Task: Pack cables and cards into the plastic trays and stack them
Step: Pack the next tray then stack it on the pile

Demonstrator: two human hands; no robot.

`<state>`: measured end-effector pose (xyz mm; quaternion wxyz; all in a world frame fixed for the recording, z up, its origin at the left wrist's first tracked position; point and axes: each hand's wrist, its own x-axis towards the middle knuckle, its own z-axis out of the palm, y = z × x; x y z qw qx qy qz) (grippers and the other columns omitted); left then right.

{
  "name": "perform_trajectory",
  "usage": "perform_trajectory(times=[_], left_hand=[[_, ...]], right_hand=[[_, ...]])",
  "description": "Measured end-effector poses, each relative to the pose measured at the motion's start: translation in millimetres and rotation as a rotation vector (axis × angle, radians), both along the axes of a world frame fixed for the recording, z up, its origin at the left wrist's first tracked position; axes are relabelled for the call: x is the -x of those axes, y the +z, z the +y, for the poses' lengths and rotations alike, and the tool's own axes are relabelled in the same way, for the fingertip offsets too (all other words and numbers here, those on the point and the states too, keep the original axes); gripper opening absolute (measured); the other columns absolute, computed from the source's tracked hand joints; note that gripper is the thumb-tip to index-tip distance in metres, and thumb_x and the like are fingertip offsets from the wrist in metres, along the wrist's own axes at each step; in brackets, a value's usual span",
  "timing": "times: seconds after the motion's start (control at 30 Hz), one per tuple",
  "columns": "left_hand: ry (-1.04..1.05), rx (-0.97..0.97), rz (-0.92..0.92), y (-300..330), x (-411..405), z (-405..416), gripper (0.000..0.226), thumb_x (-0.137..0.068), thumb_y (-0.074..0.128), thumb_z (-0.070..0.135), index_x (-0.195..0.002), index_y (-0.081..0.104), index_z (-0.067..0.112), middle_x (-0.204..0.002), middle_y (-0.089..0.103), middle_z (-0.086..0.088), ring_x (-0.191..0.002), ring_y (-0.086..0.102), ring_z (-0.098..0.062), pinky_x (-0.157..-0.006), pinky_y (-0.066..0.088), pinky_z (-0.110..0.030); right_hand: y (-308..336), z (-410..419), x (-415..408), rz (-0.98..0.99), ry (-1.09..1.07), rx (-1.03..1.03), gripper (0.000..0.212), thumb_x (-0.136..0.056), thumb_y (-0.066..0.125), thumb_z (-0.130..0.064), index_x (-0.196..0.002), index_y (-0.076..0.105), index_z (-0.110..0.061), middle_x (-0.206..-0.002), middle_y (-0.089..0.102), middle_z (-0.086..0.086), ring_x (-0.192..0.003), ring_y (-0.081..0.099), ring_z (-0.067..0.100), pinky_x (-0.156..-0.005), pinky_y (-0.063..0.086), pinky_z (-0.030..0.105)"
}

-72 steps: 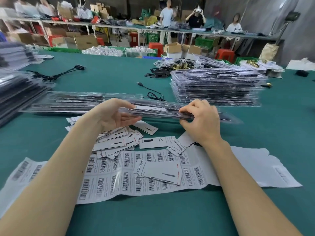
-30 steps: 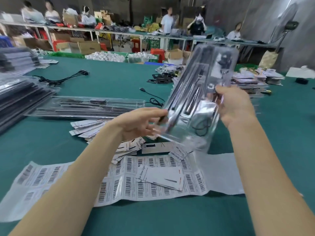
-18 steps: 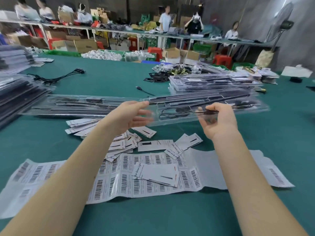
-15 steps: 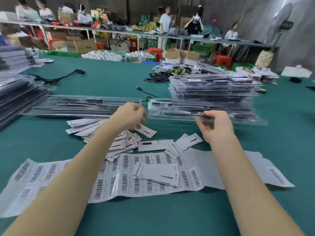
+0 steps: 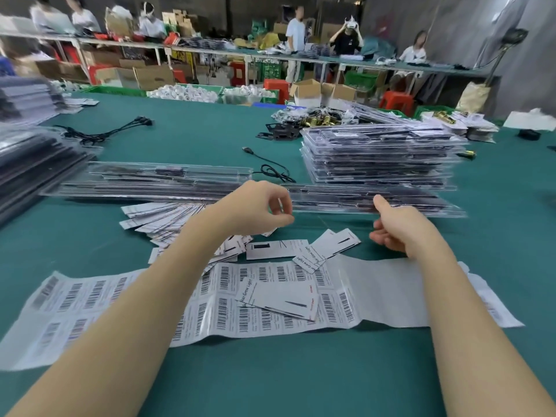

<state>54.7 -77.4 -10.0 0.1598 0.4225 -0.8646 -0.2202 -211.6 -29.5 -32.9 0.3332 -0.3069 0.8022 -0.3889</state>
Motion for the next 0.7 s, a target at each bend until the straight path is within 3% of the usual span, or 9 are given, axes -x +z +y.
perform_trajectory(times=[0.07,0.17,0.27,0.4,0.53,0.6,0.7], left_hand=[[-0.073,-0.037,-0.075,3,8,6,0.01,-0.09,0.069,0.043,-0.087,0.067,0.035,-0.083,0.065,0.018,-0.073,0.061,0.001,-0.064,0.043,-0.017],[-0.162,-0.097,-0.166,3,26,19,0.024,-0.084,0.072,0.056,-0.093,0.067,0.035,-0.087,0.068,0.018,-0.08,0.064,0.003,-0.066,0.046,-0.016],[-0.17,-0.122,-0.252,-3,40,28,0.047,-0.07,0.08,0.063,-0.101,0.063,0.032,-0.093,0.066,0.018,-0.083,0.061,0.003,-0.072,0.052,-0.022],[-0.122,-0.083,-0.254,-7,39,29,0.047,-0.07,0.085,0.049,-0.106,0.062,0.031,-0.101,0.063,0.013,-0.083,0.055,0.003,-0.073,0.051,-0.026],[-0.147,-0.052,-0.302,0,32,25,0.032,-0.08,0.077,0.032,-0.11,0.066,0.036,-0.112,0.061,0.012,-0.084,0.052,0.007,-0.073,0.045,-0.021],[-0.144,-0.047,-0.326,6,25,24,0.025,-0.085,0.073,0.027,-0.108,0.07,0.037,-0.109,0.065,0.017,-0.082,0.052,0.011,-0.074,0.045,-0.019],[-0.112,-0.039,-0.384,18,13,21,0.023,-0.089,0.068,0.017,-0.099,0.074,0.037,-0.099,0.069,0.022,-0.081,0.056,0.012,-0.086,0.052,-0.026]], right_hand=[[0,0,1,0.133,0.073,-0.088,0.058,-0.102,0.042,-0.053,-0.083,0.063,-0.002,-0.053,0.069,0.007,-0.031,0.055,0.009,-0.033,0.036,0.016],[3,2,-6,0.313,0.191,-0.173,0.049,-0.101,0.048,-0.044,-0.075,0.062,-0.005,-0.051,0.068,0.005,-0.03,0.052,0.011,-0.035,0.032,0.015],[15,1,-21,0.323,0.402,-0.178,0.042,-0.098,0.056,-0.038,-0.075,0.067,-0.004,-0.061,0.073,0.007,-0.041,0.059,0.014,-0.038,0.039,0.015],[30,6,-43,0.339,0.764,-0.179,0.027,-0.094,0.067,-0.041,-0.086,0.076,-0.016,-0.075,0.077,-0.002,-0.064,0.074,0.013,-0.049,0.051,0.017],[33,12,-48,0.404,0.866,-0.14,0.007,-0.084,0.076,-0.036,-0.086,0.076,-0.029,-0.077,0.075,-0.01,-0.065,0.072,0.005,-0.054,0.053,0.018],[33,16,-49,0.455,0.948,-0.172,0.014,-0.075,0.085,-0.042,-0.083,0.075,-0.035,-0.077,0.073,-0.017,-0.06,0.068,-0.001,-0.053,0.048,0.016],[30,19,-50,0.549,0.967,-0.212,0.02,-0.067,0.091,-0.038,-0.077,0.074,-0.035,-0.078,0.071,-0.015,-0.061,0.065,0.003,-0.057,0.047,0.021]])
